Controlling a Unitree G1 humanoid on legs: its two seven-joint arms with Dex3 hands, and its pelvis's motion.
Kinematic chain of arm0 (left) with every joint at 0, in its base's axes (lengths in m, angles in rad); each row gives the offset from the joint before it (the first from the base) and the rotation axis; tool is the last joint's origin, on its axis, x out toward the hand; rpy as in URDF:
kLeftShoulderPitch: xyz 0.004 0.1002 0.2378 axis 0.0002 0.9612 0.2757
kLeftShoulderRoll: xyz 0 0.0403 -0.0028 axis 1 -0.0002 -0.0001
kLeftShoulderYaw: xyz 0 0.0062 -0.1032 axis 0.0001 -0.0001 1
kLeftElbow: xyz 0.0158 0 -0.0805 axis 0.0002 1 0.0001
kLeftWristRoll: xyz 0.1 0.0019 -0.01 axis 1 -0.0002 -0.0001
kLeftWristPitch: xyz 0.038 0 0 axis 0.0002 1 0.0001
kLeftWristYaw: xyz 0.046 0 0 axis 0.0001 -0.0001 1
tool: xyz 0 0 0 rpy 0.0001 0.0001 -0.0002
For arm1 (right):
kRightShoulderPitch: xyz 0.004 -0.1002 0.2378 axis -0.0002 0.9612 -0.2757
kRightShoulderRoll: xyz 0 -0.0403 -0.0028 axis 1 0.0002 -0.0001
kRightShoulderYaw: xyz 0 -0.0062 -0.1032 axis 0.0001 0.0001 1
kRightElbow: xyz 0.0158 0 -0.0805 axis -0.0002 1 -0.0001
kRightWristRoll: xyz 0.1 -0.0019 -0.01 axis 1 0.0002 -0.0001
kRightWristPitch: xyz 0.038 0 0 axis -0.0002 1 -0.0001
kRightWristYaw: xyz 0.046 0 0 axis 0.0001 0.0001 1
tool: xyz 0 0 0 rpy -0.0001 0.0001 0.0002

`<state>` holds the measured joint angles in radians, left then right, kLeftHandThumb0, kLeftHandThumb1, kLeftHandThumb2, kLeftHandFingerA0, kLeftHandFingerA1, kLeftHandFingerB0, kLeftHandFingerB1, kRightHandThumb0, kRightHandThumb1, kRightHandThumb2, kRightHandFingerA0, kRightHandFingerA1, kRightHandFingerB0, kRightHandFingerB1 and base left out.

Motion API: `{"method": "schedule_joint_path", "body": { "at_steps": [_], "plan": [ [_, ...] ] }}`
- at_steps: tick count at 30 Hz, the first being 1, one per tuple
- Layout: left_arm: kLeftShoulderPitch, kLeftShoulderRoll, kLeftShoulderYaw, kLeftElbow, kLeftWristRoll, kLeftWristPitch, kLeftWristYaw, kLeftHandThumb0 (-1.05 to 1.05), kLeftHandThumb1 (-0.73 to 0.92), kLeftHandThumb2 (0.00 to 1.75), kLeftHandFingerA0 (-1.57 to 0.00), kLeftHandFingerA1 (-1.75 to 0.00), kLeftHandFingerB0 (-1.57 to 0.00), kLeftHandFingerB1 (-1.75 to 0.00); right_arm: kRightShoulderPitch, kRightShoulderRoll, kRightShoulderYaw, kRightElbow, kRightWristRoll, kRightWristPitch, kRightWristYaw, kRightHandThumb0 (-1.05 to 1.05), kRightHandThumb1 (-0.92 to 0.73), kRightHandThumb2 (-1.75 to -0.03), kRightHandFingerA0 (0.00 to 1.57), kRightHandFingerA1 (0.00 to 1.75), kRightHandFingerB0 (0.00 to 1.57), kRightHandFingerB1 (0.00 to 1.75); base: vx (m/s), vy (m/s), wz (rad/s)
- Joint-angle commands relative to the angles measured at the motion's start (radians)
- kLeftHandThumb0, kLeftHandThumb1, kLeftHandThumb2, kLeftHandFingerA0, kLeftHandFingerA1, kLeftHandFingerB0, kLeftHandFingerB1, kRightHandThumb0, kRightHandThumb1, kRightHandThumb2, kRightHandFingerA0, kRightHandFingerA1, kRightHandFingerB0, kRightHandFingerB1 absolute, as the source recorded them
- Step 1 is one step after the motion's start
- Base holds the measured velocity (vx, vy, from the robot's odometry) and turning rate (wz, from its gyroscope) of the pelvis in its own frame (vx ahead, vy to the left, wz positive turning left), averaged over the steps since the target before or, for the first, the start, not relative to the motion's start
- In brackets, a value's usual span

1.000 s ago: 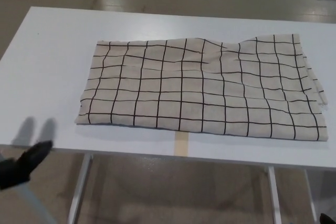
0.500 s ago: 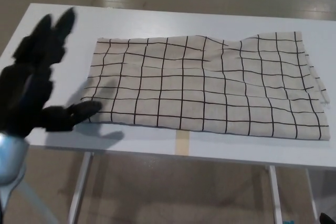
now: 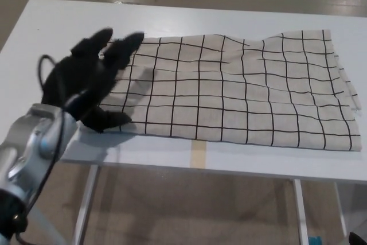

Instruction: Use the left hand to fold a white towel with checkered patterns in half.

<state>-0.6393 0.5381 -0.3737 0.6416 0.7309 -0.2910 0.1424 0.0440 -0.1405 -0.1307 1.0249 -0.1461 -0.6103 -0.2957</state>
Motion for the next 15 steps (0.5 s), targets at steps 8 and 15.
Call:
{"method": "schedule_joint_path", "body": {
  "at_steps": [8, 15],
  "plan": [
    [-0.095, 0.004, -0.175, 0.204, 0.168, 0.098, 0.069, -0.57, 0.36, 0.68, 0.00, 0.00, 0.00, -0.12, 0.011, -0.003, -0.004, 0.022, 0.015, -0.057, -0.010, -0.31, -0.62, -1.11, 0.00, 0.48, 0.00, 0.49, 0.00, 0.000, 0.00],
    [-0.101, -0.019, -0.197, 0.243, 0.159, 0.108, 0.077, -0.54, 0.35, 0.70, 0.00, -0.04, 0.00, -0.15, 0.005, -0.002, -0.004, 0.023, 0.015, -0.053, -0.017, -0.31, -0.62, -1.11, 0.00, 0.48, 0.00, 0.49, 0.00, 0.000, 0.00]
  ]
}}
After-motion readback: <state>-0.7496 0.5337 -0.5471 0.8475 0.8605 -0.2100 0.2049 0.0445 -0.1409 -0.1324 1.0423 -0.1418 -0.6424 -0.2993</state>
